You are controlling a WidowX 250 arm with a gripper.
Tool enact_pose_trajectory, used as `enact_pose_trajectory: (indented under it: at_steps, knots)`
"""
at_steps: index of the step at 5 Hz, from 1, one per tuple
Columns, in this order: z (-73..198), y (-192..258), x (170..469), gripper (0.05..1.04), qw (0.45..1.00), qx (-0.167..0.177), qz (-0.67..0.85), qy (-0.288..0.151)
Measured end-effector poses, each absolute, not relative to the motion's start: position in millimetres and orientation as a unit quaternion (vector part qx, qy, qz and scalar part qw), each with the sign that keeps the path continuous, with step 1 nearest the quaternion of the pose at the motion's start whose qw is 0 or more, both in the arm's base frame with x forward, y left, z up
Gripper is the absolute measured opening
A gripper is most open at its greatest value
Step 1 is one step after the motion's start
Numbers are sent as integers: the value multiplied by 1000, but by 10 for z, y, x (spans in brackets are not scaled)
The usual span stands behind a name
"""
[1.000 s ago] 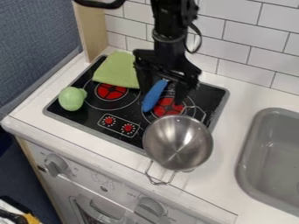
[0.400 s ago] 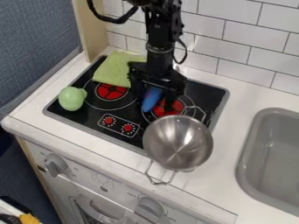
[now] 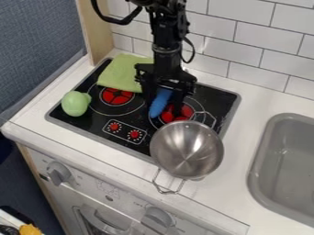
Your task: Moving the spatula to the center bottom of two burner from center top
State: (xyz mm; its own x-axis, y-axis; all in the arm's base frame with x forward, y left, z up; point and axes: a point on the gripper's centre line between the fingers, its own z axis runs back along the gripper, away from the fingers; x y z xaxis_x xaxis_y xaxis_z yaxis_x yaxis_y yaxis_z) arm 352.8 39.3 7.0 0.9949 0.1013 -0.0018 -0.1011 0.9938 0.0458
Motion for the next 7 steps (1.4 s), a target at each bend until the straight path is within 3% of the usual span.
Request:
enact_pose_trajectory:
  at_steps: [1,2,3,5,7]
  knots:
    - [94,385,3515,443,998,21,50,-8]
    - [119,365,3487,432,999,14,47,-2]
    - [342,383,3498,432,999,10,42,-24]
    - [543,420,3009,432,998,17,2,-56]
    - [230,498,2487,432,998,41,-16,-37]
